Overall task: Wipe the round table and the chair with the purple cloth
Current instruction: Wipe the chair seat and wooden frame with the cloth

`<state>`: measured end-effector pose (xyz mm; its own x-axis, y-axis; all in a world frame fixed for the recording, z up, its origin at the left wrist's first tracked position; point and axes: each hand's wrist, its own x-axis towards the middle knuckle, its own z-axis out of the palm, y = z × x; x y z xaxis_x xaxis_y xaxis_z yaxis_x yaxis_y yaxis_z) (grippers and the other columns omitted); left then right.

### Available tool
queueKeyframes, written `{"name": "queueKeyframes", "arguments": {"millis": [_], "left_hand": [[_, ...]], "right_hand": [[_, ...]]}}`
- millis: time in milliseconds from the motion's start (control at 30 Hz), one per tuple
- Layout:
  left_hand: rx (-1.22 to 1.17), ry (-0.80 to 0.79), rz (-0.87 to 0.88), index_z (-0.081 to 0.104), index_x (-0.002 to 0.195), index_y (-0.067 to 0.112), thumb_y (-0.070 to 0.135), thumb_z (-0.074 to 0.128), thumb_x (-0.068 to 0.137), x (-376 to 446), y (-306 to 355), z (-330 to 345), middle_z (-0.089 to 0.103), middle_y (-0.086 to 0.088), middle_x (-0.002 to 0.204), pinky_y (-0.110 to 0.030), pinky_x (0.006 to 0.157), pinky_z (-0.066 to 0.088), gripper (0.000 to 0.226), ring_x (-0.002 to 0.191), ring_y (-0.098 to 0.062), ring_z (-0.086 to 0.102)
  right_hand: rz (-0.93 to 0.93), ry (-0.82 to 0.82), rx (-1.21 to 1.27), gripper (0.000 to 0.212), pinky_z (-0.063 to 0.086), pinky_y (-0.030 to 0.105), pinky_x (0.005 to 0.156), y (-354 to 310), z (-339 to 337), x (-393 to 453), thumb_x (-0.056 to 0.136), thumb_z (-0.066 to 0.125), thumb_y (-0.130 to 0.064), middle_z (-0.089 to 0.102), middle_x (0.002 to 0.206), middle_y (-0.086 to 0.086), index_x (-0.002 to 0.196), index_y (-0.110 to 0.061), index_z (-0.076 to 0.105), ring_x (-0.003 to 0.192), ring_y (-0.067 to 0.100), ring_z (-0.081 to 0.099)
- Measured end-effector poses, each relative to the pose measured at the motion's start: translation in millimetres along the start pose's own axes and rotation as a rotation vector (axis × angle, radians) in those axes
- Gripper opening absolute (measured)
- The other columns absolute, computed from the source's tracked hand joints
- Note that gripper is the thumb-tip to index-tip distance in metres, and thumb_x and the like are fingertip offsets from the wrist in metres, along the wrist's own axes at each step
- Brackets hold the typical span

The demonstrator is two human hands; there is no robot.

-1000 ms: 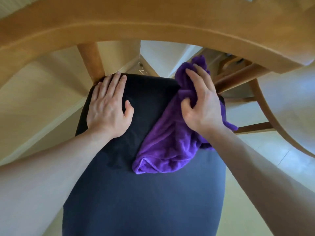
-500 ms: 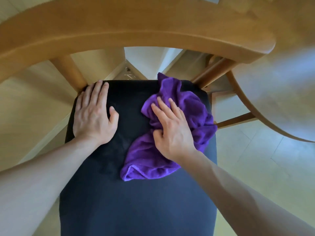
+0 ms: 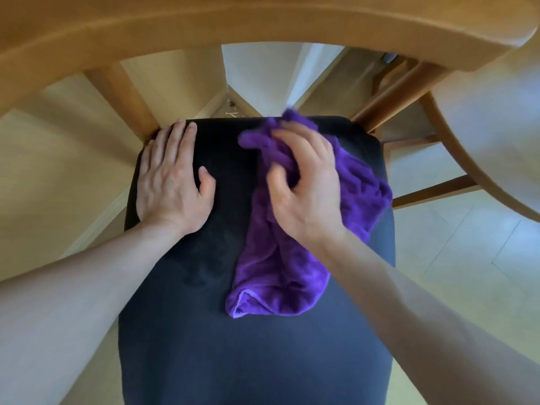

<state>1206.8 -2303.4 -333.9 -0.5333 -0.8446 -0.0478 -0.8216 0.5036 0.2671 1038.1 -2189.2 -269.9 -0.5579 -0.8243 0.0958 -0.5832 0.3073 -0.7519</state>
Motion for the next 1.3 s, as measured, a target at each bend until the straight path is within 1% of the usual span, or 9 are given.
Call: {"name": "queueKeyframes", "arguments": {"millis": [100,167,533,667,833,1000,1067,1133,1300], "left_hand": [[-0.004,0.003,-0.001,0.024,0.161,0.016,0.035,0.032,0.090,0,0,-1,0.024,-0.003,0.170,-0.046,0.128,0.014,0.074,0.156,-0.027,0.020],[-0.003,0.006,0.002,0.024,0.161,0.015,0.034,0.033,0.090,0,1,-1,0.025,-0.004,0.170,-0.046,0.128,0.016,0.074,0.156,-0.028,0.022],[0.011,-0.013,0.000,0.025,0.162,0.014,0.032,0.035,0.088,1,1,-2,0.026,-0.005,0.169,-0.048,0.127,0.018,0.076,0.156,-0.028,0.021],[0.016,-0.015,-0.005,0.027,0.161,0.013,0.032,0.037,0.086,1,1,-3,0.026,-0.006,0.169,-0.048,0.127,0.019,0.078,0.156,-0.029,0.022],[0.024,-0.017,-0.003,0.026,0.161,0.013,0.031,0.038,0.086,1,1,-2,0.026,-0.006,0.169,-0.048,0.127,0.019,0.078,0.155,-0.029,0.022],[0.035,-0.033,-0.002,0.024,0.162,0.013,0.033,0.036,0.088,0,2,-4,0.025,-0.005,0.170,-0.049,0.127,0.019,0.077,0.156,-0.028,0.021],[0.032,-0.040,-0.004,0.024,0.162,0.013,0.034,0.034,0.089,0,3,-5,0.023,-0.005,0.170,-0.047,0.128,0.017,0.077,0.156,-0.027,0.020],[0.032,-0.043,-0.012,0.021,0.163,0.015,0.035,0.031,0.089,1,3,-5,0.020,-0.003,0.171,-0.044,0.129,0.013,0.077,0.157,-0.025,0.017],[-0.005,-0.022,0.008,0.024,0.163,0.014,0.032,0.034,0.089,0,1,-3,0.023,-0.004,0.170,-0.046,0.128,0.017,0.076,0.157,-0.026,0.020]], "right_hand": [[-0.034,-0.354,-0.255,0.062,0.000,0.056,0.125,-3,28,40,0.095,0.049,-0.041,0.032,0.164,-0.006,0.154,-0.024,0.041,0.156,0.024,0.014],[-0.055,-0.505,-0.463,0.065,-0.006,0.064,0.121,9,41,50,0.097,0.041,-0.048,0.023,0.167,-0.009,0.159,-0.030,0.030,0.157,0.026,0.005],[-0.102,-0.533,-0.389,0.073,0.002,0.048,0.128,26,6,3,0.090,0.043,-0.024,0.016,0.170,0.003,0.161,-0.014,0.027,0.158,0.030,0.001],[-0.099,-0.564,-0.264,0.067,0.014,0.049,0.127,38,-27,-31,0.082,0.051,-0.006,0.035,0.163,0.004,0.149,-0.008,0.050,0.156,0.029,0.015],[-0.046,-0.290,-0.088,0.042,0.046,0.029,0.108,47,-54,-3,0.075,0.047,0.003,0.076,0.112,0.003,0.101,-0.006,0.079,0.118,0.024,0.066],[0.509,0.114,0.234,0.044,0.043,0.013,0.094,9,-7,53,0.083,0.043,-0.014,0.071,0.104,-0.010,0.116,-0.018,0.073,0.101,0.002,0.061],[0.431,-0.035,0.178,0.049,0.028,0.014,0.111,-15,25,54,0.084,0.046,-0.012,0.066,0.121,-0.006,0.129,-0.012,0.065,0.124,0.006,0.051],[0.190,-0.323,-0.084,0.059,0.009,0.034,0.125,-29,51,43,0.082,0.044,-0.018,0.055,0.146,0.001,0.140,-0.010,0.057,0.147,0.019,0.033],[-0.117,-0.538,-0.338,0.077,0.007,0.047,0.126,2,30,44,0.077,0.041,-0.033,0.034,0.164,0.003,0.152,-0.018,0.044,0.154,0.027,0.021]]}}
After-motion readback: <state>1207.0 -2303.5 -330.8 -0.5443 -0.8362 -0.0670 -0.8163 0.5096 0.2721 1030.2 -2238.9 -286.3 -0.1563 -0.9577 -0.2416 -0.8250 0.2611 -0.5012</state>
